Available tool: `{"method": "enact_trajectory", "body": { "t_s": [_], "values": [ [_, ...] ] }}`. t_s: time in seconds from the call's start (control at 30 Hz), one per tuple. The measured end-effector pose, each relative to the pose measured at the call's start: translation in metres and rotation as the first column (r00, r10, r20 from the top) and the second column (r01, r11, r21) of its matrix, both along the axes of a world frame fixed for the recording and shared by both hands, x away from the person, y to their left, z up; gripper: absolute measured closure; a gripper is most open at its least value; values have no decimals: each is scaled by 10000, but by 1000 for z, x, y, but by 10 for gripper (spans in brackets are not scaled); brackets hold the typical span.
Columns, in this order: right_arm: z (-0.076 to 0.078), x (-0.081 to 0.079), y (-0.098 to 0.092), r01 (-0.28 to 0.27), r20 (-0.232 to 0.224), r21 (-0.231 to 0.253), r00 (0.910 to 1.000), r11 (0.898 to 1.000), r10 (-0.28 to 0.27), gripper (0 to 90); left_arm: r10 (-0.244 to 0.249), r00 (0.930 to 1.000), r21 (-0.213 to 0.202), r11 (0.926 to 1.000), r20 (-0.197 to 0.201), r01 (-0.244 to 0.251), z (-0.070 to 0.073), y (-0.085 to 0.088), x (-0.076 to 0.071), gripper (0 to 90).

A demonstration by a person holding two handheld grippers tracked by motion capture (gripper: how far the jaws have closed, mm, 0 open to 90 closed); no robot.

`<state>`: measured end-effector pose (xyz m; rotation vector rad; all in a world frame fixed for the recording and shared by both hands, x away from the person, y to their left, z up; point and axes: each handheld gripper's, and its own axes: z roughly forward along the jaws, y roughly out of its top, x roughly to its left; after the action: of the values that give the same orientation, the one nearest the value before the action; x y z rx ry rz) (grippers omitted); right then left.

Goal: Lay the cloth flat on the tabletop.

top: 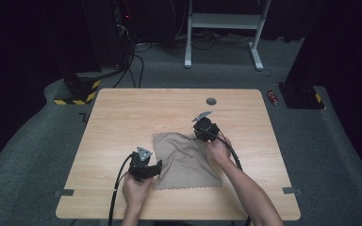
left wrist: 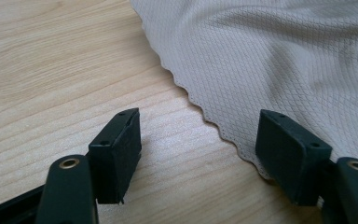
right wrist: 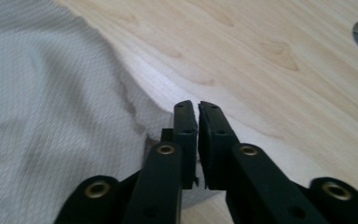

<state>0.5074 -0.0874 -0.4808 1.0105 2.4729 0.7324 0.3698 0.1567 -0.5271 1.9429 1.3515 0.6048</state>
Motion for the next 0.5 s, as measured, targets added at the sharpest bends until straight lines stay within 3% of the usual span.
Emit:
{"method": "enact_trajectory", "body": {
  "t_s": [0.3,0.5],
  "values": [
    [-18,0,-8,70,-568,206,9984,9998,-58,703,-3,10000,4,10000,-1,3,0,0,0,314],
    [-21,0,-6,-55,-546,-60,9985,10000,51,896,-3,10000,6,10000,-1,3,0,0,0,314]
  ]
}}
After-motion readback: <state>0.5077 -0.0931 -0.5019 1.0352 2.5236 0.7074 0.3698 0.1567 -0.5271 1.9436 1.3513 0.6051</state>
